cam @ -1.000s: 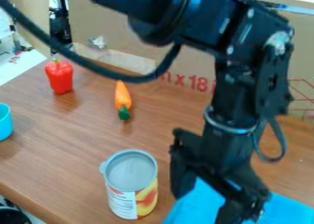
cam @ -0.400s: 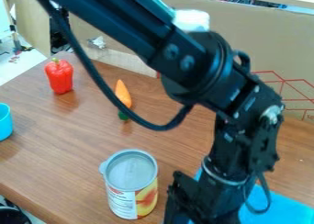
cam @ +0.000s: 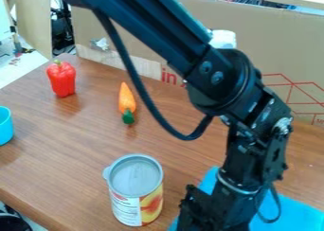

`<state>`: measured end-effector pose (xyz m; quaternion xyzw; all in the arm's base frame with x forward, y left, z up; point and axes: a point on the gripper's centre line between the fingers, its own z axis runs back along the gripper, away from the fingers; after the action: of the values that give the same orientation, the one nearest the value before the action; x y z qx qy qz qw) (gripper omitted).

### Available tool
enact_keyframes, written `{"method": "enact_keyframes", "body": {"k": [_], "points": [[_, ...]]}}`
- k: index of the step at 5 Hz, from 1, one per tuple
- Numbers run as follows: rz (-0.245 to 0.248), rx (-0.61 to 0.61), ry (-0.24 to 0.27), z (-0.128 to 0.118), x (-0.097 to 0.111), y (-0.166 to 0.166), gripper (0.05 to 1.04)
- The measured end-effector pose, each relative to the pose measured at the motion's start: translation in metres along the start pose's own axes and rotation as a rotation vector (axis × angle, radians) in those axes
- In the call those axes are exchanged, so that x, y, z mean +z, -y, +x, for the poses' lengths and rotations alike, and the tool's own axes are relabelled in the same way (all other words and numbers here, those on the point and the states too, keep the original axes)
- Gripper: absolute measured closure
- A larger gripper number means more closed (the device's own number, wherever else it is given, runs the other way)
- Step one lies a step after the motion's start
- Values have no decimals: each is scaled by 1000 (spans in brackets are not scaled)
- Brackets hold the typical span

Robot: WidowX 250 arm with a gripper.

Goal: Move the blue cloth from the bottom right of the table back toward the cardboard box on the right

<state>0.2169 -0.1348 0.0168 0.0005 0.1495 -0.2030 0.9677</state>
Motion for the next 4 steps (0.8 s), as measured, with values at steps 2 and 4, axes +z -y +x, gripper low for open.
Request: {"method": "enact_keyframes", "body": {"k": [2,4], "points": [[11,58,136,80,21,-12,83],[-34,153,226,137,37,-40,83]]}}
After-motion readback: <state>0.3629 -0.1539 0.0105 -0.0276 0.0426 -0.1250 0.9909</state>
